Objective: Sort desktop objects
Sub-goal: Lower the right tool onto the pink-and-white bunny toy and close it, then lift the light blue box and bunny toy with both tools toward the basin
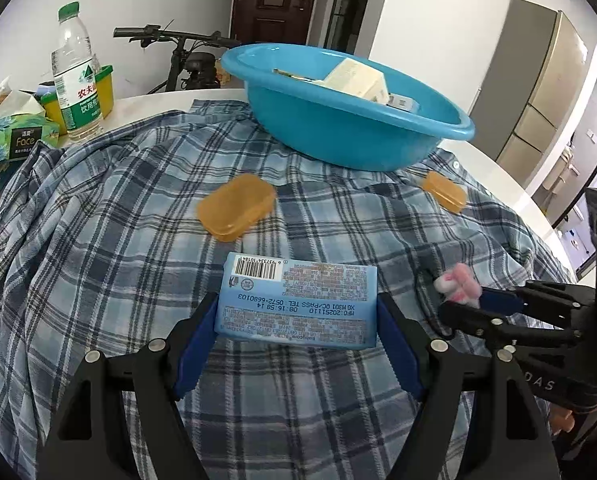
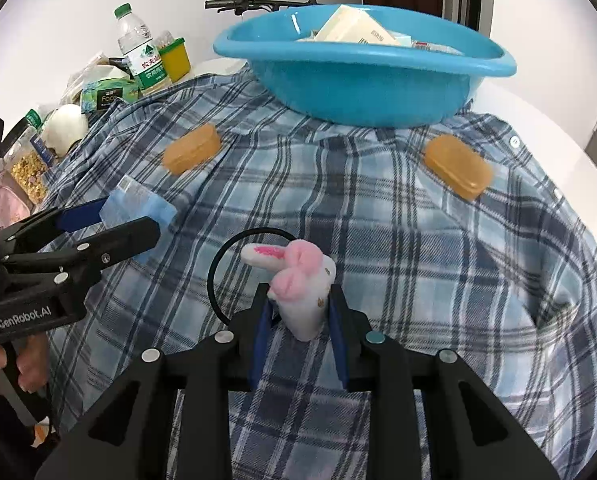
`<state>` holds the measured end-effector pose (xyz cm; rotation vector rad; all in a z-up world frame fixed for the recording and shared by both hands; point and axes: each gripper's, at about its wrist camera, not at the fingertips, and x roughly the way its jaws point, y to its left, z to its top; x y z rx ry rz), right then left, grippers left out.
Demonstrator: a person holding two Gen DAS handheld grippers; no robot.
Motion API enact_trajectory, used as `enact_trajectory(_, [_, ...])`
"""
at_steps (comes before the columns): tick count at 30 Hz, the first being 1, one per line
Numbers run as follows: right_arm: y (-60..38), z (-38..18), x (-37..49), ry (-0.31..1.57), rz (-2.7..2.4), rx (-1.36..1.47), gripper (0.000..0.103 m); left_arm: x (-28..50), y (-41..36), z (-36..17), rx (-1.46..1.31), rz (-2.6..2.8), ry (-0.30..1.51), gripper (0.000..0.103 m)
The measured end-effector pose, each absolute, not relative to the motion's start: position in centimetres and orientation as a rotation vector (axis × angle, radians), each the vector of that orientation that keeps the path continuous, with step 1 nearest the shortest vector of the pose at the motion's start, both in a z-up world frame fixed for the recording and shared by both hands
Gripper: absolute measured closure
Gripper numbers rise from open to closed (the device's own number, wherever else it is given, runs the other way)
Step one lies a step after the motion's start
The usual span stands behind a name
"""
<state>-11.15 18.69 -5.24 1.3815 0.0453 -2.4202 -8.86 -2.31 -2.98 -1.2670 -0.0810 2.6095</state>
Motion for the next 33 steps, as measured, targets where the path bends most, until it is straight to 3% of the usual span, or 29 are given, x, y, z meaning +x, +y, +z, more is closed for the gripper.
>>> enact_trajectory(1, [18.7,-5.3,-11.2,0.037,-2.417,1.382,0.071,-8.7,-2.2,-3.0,-1.267,2.611,-0.076,0.025])
enact_trajectory(2, [18.7,-5.4,-11.2,0.03,-2.417,1.384,0.06,-8.6,-2.1,-3.0,-1.269,2.609,-0.075,0.025])
enact_trajectory(3, [18.7,-5.5,-11.4,0.024,-2.423,1.389,0.04,-8.6,-2.0,-3.1,-1.275,2.608,-0.078,0.025])
enact_trajectory(5, [18.7,-5.5,-11.5,0.02,-2.467,1.388,0.031,-8.5,-2.0,-3.3,-1.294,2.606,-0.088,0.025])
enact_trajectory(10, [18.5,-5.1,-11.6,0.046,-2.508,1.343,0.034,-8.3,-1.6,-3.9,-1.322,2.587,-0.083,0.025])
enact_trajectory(12, [18.2,-5.2,-11.6,0.075,-2.5,1.344,0.073,-8.1,-1.4,-3.9,-1.32,2.584,-0.079,0.025])
enact_trajectory(16, [17.9,-5.3,-11.1,0.117,-2.462,1.338,0.074,-7.9,-1.1,-3.7,-1.308,2.585,-0.077,0.025])
enact_trajectory(24, [20.1,-3.7,-9.7,-0.016,-2.538,1.283,0.074,-7.6,-0.3,-3.1,-1.27,2.595,-0.079,0.025])
enact_trajectory(33, [21.8,0.5,-6.4,-0.049,-2.748,0.945,0.074,-4.5,-0.6,1.1,-0.908,2.775,-0.089,0.025])
